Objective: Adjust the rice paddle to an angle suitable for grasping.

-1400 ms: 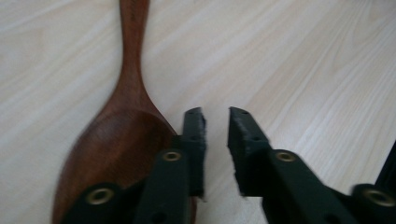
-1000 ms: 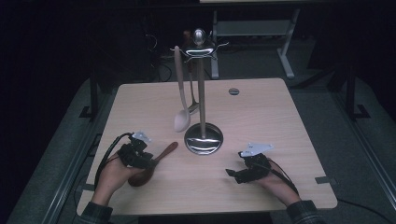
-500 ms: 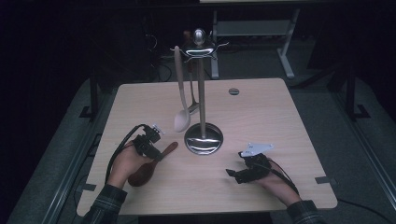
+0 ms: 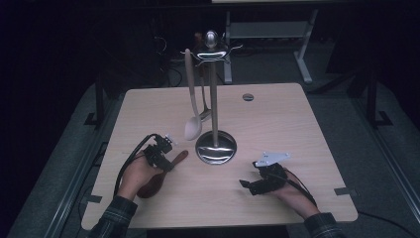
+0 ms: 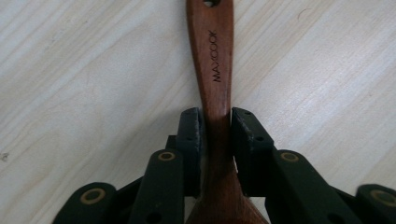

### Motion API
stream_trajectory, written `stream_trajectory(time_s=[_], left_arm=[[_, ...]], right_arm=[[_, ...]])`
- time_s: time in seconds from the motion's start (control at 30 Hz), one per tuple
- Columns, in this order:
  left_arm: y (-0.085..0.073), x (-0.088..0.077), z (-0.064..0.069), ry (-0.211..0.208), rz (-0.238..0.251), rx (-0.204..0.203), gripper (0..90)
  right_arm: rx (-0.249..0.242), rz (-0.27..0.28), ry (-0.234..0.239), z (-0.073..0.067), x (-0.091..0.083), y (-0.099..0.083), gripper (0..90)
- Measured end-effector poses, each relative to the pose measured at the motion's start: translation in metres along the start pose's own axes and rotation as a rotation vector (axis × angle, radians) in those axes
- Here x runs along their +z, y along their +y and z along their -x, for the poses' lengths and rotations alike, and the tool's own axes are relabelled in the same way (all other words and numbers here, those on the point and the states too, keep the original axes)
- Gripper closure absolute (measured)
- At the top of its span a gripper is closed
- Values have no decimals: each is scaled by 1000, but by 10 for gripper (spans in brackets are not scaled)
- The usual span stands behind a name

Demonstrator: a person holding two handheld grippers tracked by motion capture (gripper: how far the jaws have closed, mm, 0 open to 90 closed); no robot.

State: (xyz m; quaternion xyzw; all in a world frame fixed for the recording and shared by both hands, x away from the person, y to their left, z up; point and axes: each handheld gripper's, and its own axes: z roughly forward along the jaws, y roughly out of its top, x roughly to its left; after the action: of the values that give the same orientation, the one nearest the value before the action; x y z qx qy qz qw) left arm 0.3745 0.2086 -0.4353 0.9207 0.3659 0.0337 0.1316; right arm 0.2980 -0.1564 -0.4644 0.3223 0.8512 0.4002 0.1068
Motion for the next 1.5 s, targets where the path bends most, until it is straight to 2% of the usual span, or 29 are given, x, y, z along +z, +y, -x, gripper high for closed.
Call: stream_trajectory(time_s=[0.3, 0.37, 0.6, 0.63, 0.7, 0.87, 1.1, 1.13, 1.23, 1.5], left_arm=[[0, 0, -1, 13, 0, -18, 770], [-1, 0, 0, 9, 11, -35, 772], [-5, -2, -3, -19, 27, -38, 775], [-7, -5, -2, -34, 50, -51, 775], [-8, -9, -3, -40, 72, -47, 775], [-17, -26, -4, -68, 176, -49, 776], [-33, -46, -6, -112, 368, -61, 776], [-36, -50, -6, -117, 385, -50, 776], [-43, -59, -6, -138, 459, -62, 777], [-61, -72, -5, -151, 584, -44, 777]], right_arm=[[3, -2, 1, -1, 0, 0, 157], [4, -3, 1, -1, 0, 0, 157], [6, 1, 0, 0, 0, 0, 157], [7, 1, 0, 0, 0, 0, 157], [7, 2, 0, 0, 0, 0, 157], [5, 3, -1, 0, -1, 0, 157], [8, 4, -3, 1, -1, 0, 157], [7, 4, -3, 1, -1, 0, 157], [8, 5, -3, 1, -2, 0, 157], [3, 8, -5, 1, -2, 0, 157]])
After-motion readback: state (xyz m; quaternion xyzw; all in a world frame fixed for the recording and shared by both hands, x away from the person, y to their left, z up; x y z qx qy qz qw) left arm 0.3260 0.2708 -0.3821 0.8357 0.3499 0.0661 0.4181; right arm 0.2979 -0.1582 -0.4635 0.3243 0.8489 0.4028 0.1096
